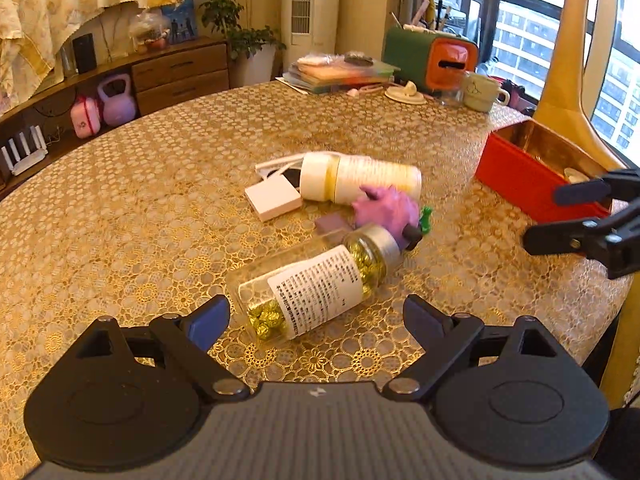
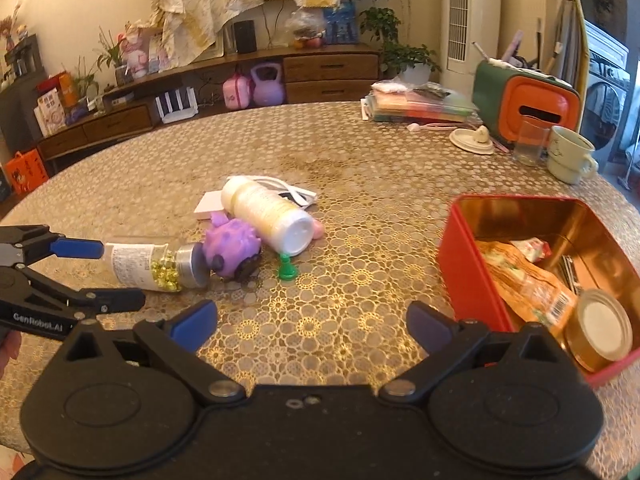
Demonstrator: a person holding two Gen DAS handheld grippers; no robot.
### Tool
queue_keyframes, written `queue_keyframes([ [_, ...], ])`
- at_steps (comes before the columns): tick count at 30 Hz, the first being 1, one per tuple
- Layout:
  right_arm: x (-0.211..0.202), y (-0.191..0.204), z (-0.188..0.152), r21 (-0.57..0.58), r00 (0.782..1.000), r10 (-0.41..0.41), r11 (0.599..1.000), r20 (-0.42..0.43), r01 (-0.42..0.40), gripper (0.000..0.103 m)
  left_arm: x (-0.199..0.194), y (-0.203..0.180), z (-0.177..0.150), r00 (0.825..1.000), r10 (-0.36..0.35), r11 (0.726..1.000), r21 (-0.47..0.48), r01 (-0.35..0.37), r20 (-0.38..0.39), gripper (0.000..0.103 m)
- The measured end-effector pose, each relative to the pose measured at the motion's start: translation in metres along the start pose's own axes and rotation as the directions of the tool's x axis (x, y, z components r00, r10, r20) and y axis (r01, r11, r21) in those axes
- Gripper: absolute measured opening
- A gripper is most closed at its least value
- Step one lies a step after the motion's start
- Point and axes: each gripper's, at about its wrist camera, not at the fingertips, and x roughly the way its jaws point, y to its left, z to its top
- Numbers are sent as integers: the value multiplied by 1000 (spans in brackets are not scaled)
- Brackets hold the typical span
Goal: Organize rigid objects
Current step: 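Move both grippers back toward the capsule bottle and purple toy, then grasp the green pushpin with the right gripper while the left grasps the capsule bottle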
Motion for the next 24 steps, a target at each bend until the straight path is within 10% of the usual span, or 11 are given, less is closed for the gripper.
queue_keyframes([
  [24,79,16,20,-114,997,49,992,-65,-57,42,36,19,-3,999,-24,998,66,21,45,94],
])
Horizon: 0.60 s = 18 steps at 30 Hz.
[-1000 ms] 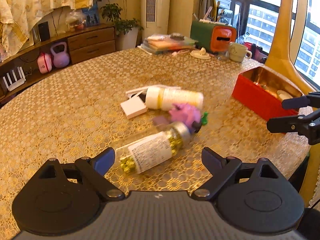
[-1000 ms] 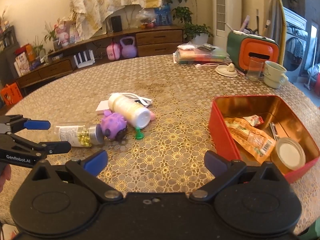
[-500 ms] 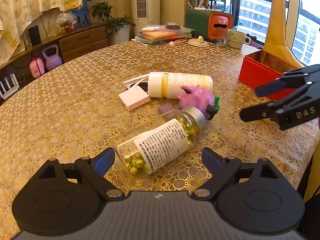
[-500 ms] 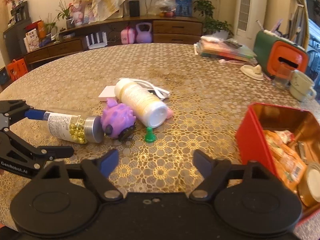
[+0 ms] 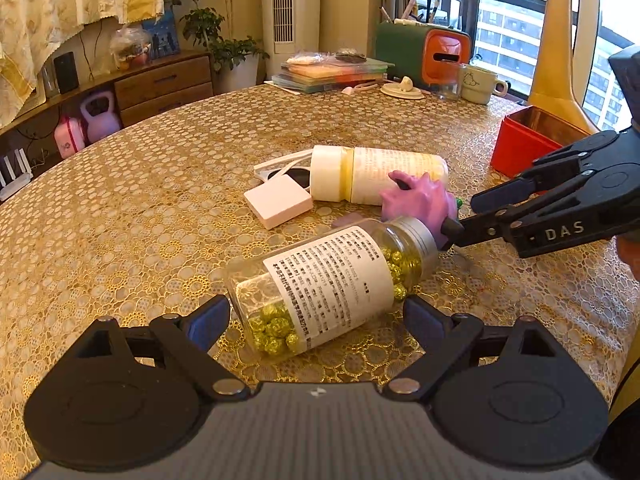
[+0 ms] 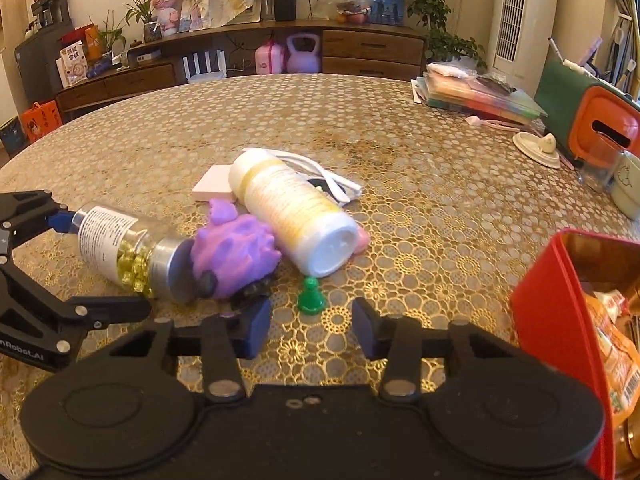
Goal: Organize rigid objects
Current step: 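Grasp the green pushpin with the right gripper while the left grasps the capsule bottle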
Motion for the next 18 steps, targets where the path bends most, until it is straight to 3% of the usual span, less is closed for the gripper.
queue_keyframes([
  [11,9,1,4,-11,1000,-11,1000,5,11,35,1,3,-3,999,-50,998,23,50,17,94],
  [16,10,1,4,-6,1000,-10,1000,15,10,16,1,2,-3,999,-46,999,19,45,21,94],
  [18,10,3,3,-9,1000,-16,1000,18,16,15,-1,0,-4,999,-38,999,19,37,25,94],
])
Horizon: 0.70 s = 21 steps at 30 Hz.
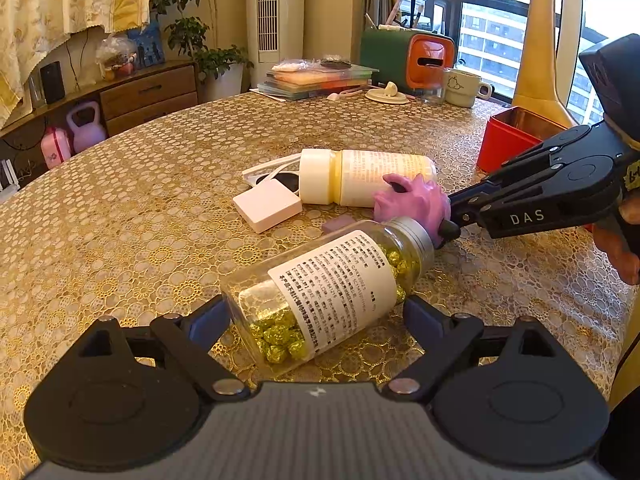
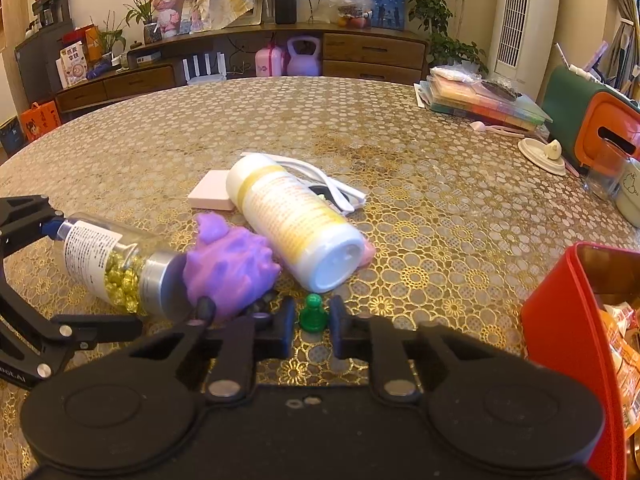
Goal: Organize rigid objects
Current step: 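Grasp the green pushpin with the right gripper while the left grasps the capsule bottle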
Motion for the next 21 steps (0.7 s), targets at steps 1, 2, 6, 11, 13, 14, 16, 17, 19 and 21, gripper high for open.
queue_keyframes([
  [1,0,1,0,-3,1000,-4,1000,1,4,15,-1,-1,0,1000,6,1000,-1,-6,-3,93],
  [2,-1,2,-1,-5,1000,-7,1000,2,7,14,-1,-3,-1,1000,14,1000,-3,-14,-5,93],
  [6,-3,4,-3,-14,1000,-21,1000,1,21,14,-6,-6,-2,998,54,998,-16,-54,-14,60],
  [11,-10,5,-6,-13,1000,-22,1000,1,22,14,-12,-7,-3,998,67,996,-59,-68,-14,40],
  [13,-14,5,-7,-13,1000,-22,1000,2,22,14,-15,-10,-3,998,70,995,-71,-70,-10,38],
  [14,-14,5,-7,-13,1000,-24,1000,4,24,14,-17,-12,-3,998,70,995,-74,-71,-7,37],
  [16,-20,5,-9,-9,1000,-25,1000,10,25,14,-21,-15,-2,998,60,994,-88,-60,-8,35],
  [17,-23,4,-10,-6,1000,-24,1000,13,24,14,-23,-16,-2,999,47,994,-99,-48,-10,34],
  [19,-28,4,-12,-6,1000,-23,1000,14,23,14,-26,-21,-3,999,34,994,-99,-36,-16,33],
  [21,-32,5,-15,-10,1000,-21,1000,14,21,14,-28,-27,-4,999,33,995,-91,-35,-23,33],
])
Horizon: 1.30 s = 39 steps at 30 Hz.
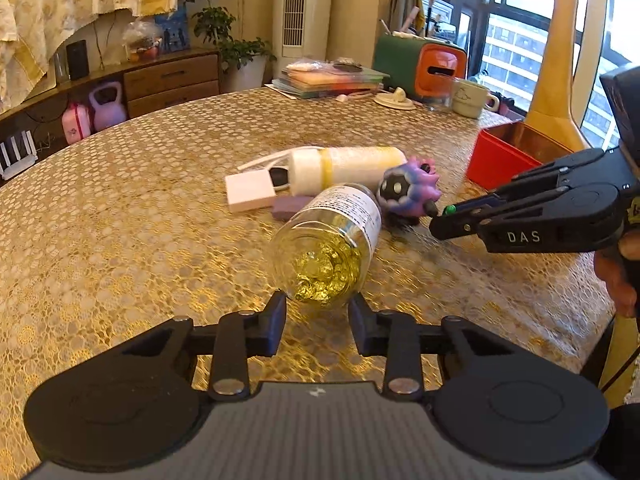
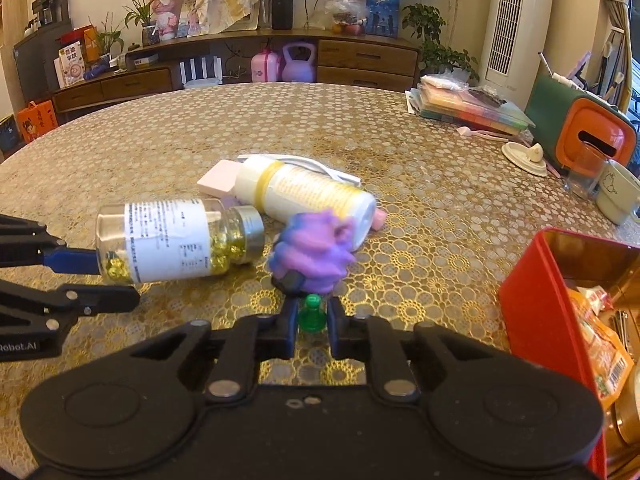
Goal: Organize rigid objects
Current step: 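Grasp the green pushpin with the right gripper while the left grasps the capsule bottle, then carry the capsule bottle and green pushpin into the red tin and release both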
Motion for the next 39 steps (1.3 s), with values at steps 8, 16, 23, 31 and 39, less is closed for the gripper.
queue_keyframes([
  [8,-6,0,-12,1,1000,8,1000,-12,-8,14,0,-9,-3,999,-11,1000,10,12,-41,43],
  [16,-5,-5,-18,21,1000,14,1000,-20,-13,14,9,-11,16,999,-44,999,11,44,-17,68],
  [23,-5,-8,-20,26,1000,21,999,-22,-20,14,33,-17,22,996,-64,998,16,65,-57,68],
  [31,-11,-12,-24,46,1000,17,999,-16,-17,14,31,-27,23,999,-10,1000,29,11,-47,55],
  [39,-36,-16,-25,44,1000,11,999,15,-12,14,16,-42,29,1000,6,1000,29,-5,-24,51],
])
